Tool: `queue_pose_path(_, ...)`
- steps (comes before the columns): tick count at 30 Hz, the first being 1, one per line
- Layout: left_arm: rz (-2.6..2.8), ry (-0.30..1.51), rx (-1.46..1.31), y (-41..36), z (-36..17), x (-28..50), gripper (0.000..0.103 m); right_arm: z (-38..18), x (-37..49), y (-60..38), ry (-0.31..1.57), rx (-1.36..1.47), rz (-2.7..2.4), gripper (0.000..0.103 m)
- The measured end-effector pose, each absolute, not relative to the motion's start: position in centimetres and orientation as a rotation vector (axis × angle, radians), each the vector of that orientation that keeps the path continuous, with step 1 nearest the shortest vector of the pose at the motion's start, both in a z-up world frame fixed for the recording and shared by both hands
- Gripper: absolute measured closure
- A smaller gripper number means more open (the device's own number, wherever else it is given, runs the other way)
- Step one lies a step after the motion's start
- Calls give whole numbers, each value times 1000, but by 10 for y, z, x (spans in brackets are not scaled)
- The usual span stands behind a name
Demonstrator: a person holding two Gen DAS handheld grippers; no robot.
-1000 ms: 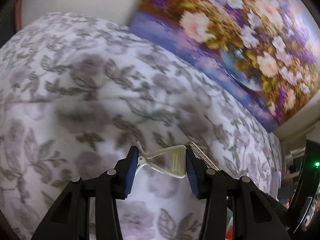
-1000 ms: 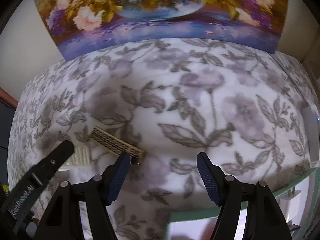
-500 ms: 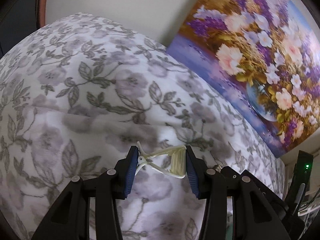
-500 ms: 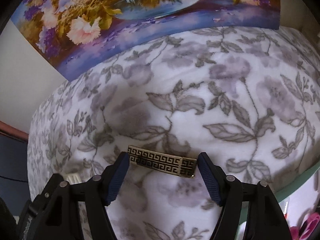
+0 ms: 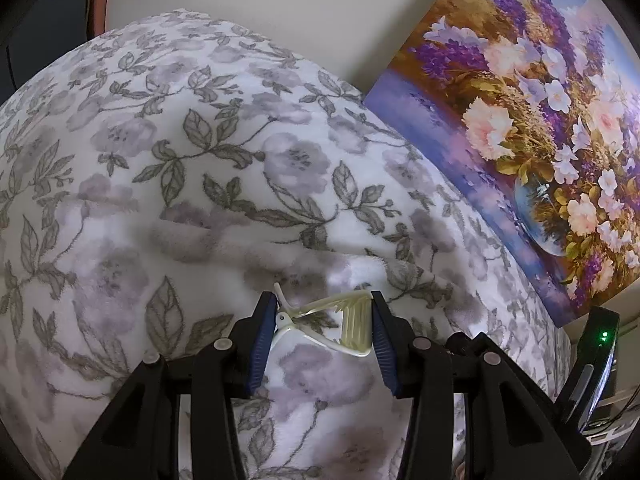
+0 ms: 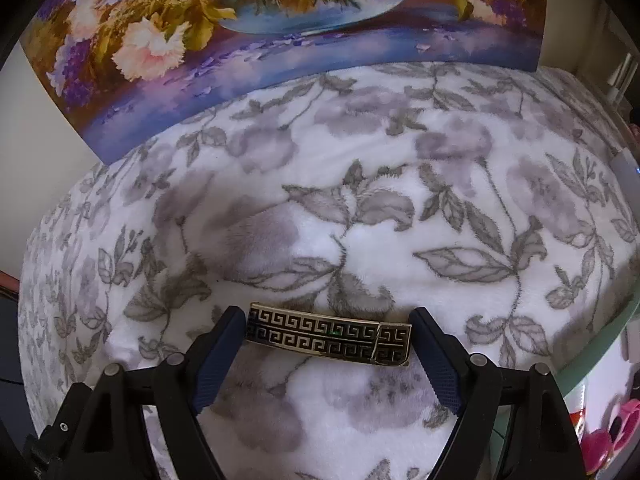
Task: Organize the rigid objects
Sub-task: 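Carry the white clip and gold bar over the white tray with both grippers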
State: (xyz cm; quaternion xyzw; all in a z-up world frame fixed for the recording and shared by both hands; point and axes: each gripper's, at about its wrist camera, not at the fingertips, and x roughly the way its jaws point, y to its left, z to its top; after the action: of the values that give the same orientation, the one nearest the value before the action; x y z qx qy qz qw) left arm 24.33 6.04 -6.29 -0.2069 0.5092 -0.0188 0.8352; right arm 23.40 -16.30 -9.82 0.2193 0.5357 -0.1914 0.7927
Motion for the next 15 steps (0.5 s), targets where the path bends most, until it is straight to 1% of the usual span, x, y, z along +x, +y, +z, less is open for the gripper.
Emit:
queue_pose_path(7,-40,1081,-427,58,-60,241,55,-93,225,-154,1151,415,-413,18)
queue_pose_path(15,-64,1063,-379,49,-34,227,55,-76,197,-156,1143,406,-383,18)
